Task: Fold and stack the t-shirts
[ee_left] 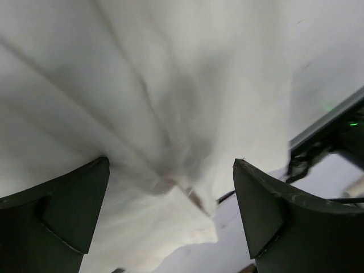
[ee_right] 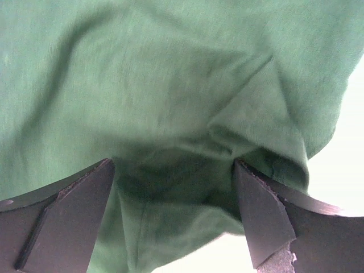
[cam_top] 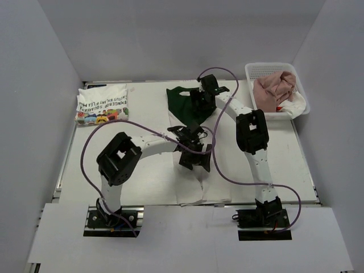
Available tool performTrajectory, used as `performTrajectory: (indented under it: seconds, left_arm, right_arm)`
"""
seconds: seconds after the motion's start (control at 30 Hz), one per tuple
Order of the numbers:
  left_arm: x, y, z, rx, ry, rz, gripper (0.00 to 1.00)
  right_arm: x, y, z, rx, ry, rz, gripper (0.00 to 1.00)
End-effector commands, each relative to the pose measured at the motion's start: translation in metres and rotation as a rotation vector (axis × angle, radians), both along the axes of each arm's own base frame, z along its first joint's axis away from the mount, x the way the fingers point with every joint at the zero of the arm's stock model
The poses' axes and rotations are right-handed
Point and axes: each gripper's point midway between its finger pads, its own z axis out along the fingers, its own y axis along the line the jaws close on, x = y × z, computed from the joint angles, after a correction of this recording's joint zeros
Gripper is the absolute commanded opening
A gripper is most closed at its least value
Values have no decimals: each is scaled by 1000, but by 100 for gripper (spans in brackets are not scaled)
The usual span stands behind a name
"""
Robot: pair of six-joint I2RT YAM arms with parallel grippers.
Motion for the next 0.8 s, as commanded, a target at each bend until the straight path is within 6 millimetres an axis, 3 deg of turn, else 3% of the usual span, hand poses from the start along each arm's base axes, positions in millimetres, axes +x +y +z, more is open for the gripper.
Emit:
performTrajectory:
  seconds: [0.0, 0.1, 0.13, 0.17, 0.2, 0.23, 0.27, 0.33, 0.43, 0.5, 0.6, 0.7, 0.77]
  left_arm:
    - [-2, 28, 20, 54, -119, 6, 100]
    - [-6, 41, 40, 44, -177, -21, 100]
    - [-10, 45, 55, 15, -202, -17, 100]
    - [-12, 51, 59, 19, -216, -20, 100]
    - [-14, 54, 64, 9, -225, -19, 100]
    - [-20, 61, 62, 15, -220, -19, 100]
    - [-22, 65, 73, -5, -247, -12, 100]
    - [-30, 76, 69, 5, -234, 12, 100]
    - [-37, 100, 66, 50, -213, 96, 100]
    - [-46, 124, 52, 123, -177, 177, 100]
    - [-57, 159, 39, 238, -161, 279, 100]
    - [-65, 176, 34, 256, -155, 380, 100]
    - [-66, 177, 38, 215, -166, 408, 100]
  right_arm:
    - [-10, -1, 56, 3, -79, 43, 90]
    - [-14, -13, 82, -21, -127, 17, 90]
    - [-18, -16, 88, -24, -130, 5, 90]
    - [-24, -18, 84, -31, -116, 4, 90]
    - [-26, -21, 101, -24, -142, -2, 90]
    - [-36, -26, 89, -43, -113, -2, 90]
    - [-35, -27, 90, -39, -125, -7, 90]
    - [-38, -31, 104, -40, -159, -20, 90]
    - [-40, -29, 93, -48, -138, 4, 90]
    - [-39, -15, 95, -23, -132, 51, 90]
    - [-38, -2, 83, -17, -106, 65, 90]
    - [-36, 2, 66, -27, -81, 56, 90]
    - [-34, 1, 53, -48, -61, 45, 90]
